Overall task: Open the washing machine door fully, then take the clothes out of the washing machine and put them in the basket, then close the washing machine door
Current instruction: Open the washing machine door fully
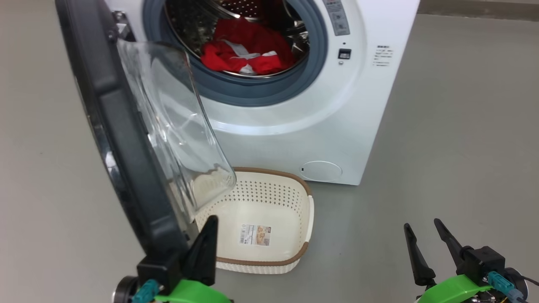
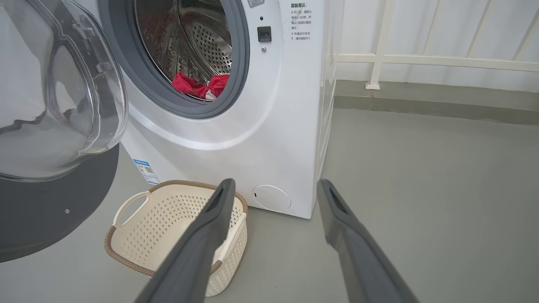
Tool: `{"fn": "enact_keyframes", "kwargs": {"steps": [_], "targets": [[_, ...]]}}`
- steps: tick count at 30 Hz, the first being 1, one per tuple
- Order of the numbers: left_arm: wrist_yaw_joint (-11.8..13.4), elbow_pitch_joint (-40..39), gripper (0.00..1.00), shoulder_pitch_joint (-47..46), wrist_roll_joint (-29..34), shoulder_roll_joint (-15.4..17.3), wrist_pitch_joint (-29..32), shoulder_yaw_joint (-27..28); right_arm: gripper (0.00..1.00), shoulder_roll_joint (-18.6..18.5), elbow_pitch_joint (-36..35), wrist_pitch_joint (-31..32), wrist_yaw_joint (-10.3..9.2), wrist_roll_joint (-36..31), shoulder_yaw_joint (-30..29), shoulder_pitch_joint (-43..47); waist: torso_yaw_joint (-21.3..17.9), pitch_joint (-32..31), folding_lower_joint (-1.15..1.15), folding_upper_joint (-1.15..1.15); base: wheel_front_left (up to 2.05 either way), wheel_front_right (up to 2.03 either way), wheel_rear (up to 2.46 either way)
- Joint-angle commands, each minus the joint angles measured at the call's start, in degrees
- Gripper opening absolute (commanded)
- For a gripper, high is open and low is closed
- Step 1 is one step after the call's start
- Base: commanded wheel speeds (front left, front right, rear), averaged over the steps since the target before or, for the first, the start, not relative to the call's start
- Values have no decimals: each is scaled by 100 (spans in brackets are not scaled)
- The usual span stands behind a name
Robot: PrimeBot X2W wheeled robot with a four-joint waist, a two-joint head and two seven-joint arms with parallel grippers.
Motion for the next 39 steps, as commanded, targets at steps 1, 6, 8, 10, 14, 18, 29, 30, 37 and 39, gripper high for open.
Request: {"fn": "enact_keyframes", "kwargs": {"steps": [1,6,8,10,14,18,29,30,37,39], "targets": [[187,-173,0,-85,7,229,-71,418,100,-64,-108,-69,28,27,119,-158,77,-7,0,0,0,0,0],[338,-443,0,142,13,334,-66,507,100,-64,-94,-69,28,25,116,-161,192,-24,0,0,0,0,0],[408,-562,0,232,18,383,-53,553,100,-64,-94,-69,28,27,113,-167,230,-21,0,0,0,0,0],[464,-654,0,323,9,444,-39,612,100,-64,-96,-69,28,29,110,-168,262,-23,0,0,0,0,0],[546,-763,0,462,-40,578,-39,782,100,-64,-104,-69,28,33,102,-182,305,-7,0,0,0,0,0],[652,-813,0,591,-96,713,-88,1010,100,-64,-112,-69,28,33,101,-193,320,8,0,0,0,0,0],[884,-769,0,821,-379,930,-390,1782,100,-64,-133,-69,28,0,51,-217,342,43,0,0,0,0,0],[873,-731,0,824,-412,963,-419,1858,100,-64,-134,-68,28,-5,52,-226,336,48,0,0,0,0,0],[786,-309,0,740,-614,1144,-608,2353,100,-64,-158,-52,28,-29,51,-297,260,100,0,0,0,0,0],[749,-141,0,685,-650,1192,-659,2483,100,-64,-160,-52,28,-29,48,-310,239,116,0,0,0,0,0]]}}
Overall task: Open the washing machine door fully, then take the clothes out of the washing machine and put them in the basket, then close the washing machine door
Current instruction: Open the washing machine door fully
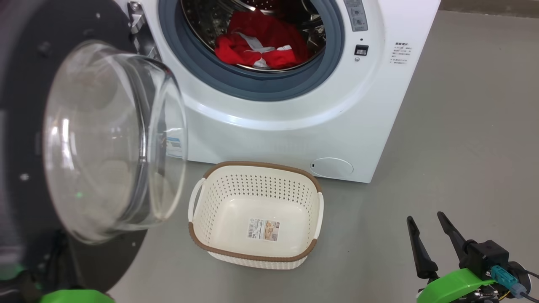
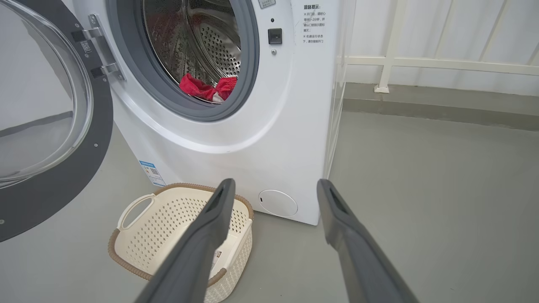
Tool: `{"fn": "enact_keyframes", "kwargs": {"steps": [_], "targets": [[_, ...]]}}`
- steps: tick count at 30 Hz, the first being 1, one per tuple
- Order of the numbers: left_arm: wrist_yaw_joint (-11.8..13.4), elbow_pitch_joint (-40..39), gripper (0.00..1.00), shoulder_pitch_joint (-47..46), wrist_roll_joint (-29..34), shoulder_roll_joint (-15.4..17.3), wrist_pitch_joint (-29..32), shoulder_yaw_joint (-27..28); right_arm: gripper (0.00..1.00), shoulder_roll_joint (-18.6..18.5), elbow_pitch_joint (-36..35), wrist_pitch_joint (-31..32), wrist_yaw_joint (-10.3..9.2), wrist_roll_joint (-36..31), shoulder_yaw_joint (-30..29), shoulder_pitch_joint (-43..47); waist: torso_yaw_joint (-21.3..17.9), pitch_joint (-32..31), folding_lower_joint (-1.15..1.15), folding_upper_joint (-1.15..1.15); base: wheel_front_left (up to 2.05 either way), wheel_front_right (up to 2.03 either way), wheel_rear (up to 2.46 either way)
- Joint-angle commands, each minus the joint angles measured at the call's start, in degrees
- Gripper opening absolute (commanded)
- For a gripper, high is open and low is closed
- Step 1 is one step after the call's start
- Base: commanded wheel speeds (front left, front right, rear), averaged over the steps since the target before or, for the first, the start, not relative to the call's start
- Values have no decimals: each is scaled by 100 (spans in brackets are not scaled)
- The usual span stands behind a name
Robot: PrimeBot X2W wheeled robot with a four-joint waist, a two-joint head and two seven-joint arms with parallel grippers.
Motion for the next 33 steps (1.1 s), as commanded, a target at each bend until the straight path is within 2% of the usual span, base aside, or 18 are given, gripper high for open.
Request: {"fn": "enact_keyframes", "kwargs": {"steps": [1,12,20,33], "targets": [[-2,13,0,-239,-31,250,-60,383,100,-64,-152,-52,28,-1,123,-209,-18,13,0,0,0,0,0],[-340,989,0,-666,-144,504,-211,1095,100,-64,-188,-28,28,-26,104,-258,-88,124,0,0,0,0,0],[-728,1562,0,-984,-89,587,-225,1706,100,-64,-243,0,28,-69,80,-350,-151,256,0,0,0,0,0],[-1118,1869,0,-1096,516,270,-226,2408,100,-64,-203,-13,28,-3,113,-336,-258,242,0,0,0,0,0]]}}
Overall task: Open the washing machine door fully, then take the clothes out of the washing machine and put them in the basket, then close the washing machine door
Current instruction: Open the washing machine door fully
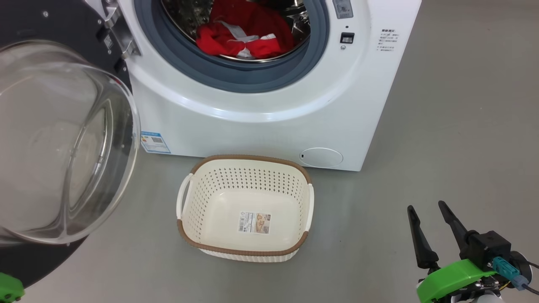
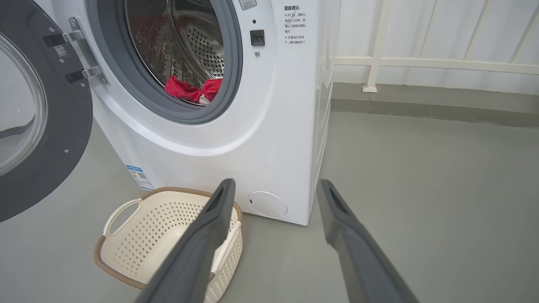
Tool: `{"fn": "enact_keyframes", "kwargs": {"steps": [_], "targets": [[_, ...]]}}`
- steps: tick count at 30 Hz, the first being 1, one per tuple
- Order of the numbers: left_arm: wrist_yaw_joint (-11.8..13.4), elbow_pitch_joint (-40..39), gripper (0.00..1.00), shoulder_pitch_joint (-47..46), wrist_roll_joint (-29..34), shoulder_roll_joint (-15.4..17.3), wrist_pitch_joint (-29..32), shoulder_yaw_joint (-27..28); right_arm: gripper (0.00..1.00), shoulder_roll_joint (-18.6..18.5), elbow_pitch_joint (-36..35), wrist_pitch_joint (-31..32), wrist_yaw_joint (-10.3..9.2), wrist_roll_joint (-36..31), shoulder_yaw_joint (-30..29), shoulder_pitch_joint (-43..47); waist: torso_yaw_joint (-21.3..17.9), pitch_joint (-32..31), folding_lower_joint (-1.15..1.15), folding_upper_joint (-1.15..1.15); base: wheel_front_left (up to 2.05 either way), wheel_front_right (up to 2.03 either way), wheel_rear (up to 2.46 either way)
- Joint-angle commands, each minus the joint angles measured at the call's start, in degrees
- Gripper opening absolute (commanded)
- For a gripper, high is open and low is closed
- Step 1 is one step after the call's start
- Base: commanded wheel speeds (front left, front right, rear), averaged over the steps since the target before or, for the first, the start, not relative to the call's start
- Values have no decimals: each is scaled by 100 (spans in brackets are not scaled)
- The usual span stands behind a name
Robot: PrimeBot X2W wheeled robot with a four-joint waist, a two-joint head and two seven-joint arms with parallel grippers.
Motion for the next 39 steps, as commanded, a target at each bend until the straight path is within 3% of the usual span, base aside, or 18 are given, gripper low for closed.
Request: {"fn": "enact_keyframes", "kwargs": {"steps": [1,12,21,23,25,27,28,39], "targets": [[-22,-133,0,-148,123,204,-68,306,100,-61,-113,-33,28,24,148,-152,-13,-14,0,0,0,0,0],[-33,-1291,0,742,480,-620,-68,339,100,-61,-53,-48,28,57,200,-53,-70,-223,0,0,0,0,0],[0,-2516,0,1677,784,-1152,208,-372,100,-61,-65,-54,28,65,254,67,-159,-392,0,0,0,0,0],[-17,-2719,14,1796,817,-1209,303,-527,100,-61,-90,-55,28,64,263,96,-184,-404,0,0,0,0,0],[-33,-2884,41,1879,854,-1259,385,-694,100,-61,-114,-57,28,71,248,122,-202,-416,0,0,0,0,0],[-73,-3010,93,1935,875,-1307,475,-887,100,-61,-123,-58,28,80,248,139,-234,-432,0,0,0,0,0],[-84,-3059,100,1952,909,-1317,517,-978,100,-61,-127,-58,28,82,254,144,-258,-435,0,0,0,0,0],[-396,-3126,100,1797,1169,-1309,872,-1860,100,-61,-228,-67,28,91,304,246,-809,-575,0,0,0,0,0]]}}
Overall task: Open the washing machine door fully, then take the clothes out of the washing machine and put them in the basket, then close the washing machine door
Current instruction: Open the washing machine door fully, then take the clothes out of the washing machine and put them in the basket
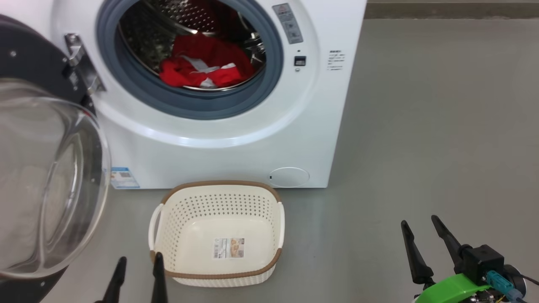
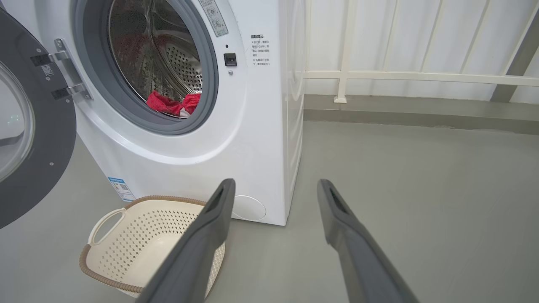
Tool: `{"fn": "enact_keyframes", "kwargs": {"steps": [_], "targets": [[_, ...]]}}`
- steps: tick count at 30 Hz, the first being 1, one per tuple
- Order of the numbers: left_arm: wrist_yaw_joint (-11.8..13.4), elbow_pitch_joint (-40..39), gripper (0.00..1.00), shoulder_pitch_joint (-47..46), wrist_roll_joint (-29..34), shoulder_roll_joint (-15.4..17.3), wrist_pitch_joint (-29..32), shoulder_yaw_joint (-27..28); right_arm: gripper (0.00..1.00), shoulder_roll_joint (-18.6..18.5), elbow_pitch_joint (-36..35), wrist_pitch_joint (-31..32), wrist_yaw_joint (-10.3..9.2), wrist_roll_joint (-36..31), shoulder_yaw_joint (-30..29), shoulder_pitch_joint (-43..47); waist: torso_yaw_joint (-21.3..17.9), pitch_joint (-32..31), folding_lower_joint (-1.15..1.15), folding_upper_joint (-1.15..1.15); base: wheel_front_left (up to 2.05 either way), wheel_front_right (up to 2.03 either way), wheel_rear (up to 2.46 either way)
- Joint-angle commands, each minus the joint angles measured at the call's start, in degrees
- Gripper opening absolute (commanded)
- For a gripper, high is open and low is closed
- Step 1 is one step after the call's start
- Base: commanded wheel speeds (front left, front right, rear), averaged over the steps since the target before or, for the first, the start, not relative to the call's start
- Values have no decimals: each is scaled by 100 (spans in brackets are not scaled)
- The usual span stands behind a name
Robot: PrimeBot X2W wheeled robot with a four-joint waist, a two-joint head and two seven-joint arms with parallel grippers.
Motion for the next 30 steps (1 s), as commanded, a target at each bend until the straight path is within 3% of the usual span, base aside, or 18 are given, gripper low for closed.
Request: {"fn": "enact_keyframes", "kwargs": {"steps": [1,12,30], "targets": [[-63,-118,100,-208,99,44,42,92,100,-61,-171,-59,28,34,140,-5,-203,-78,0,0,0,0,0],[-179,28,100,-286,217,81,156,-258,100,-61,-391,-1,28,14,93,220,-506,-193,0,0,0,0,0],[-195,156,100,-320,191,181,185,-331,100,-61,-539,69,28,53,115,330,-500,-250,0,0,0,0,0]]}}
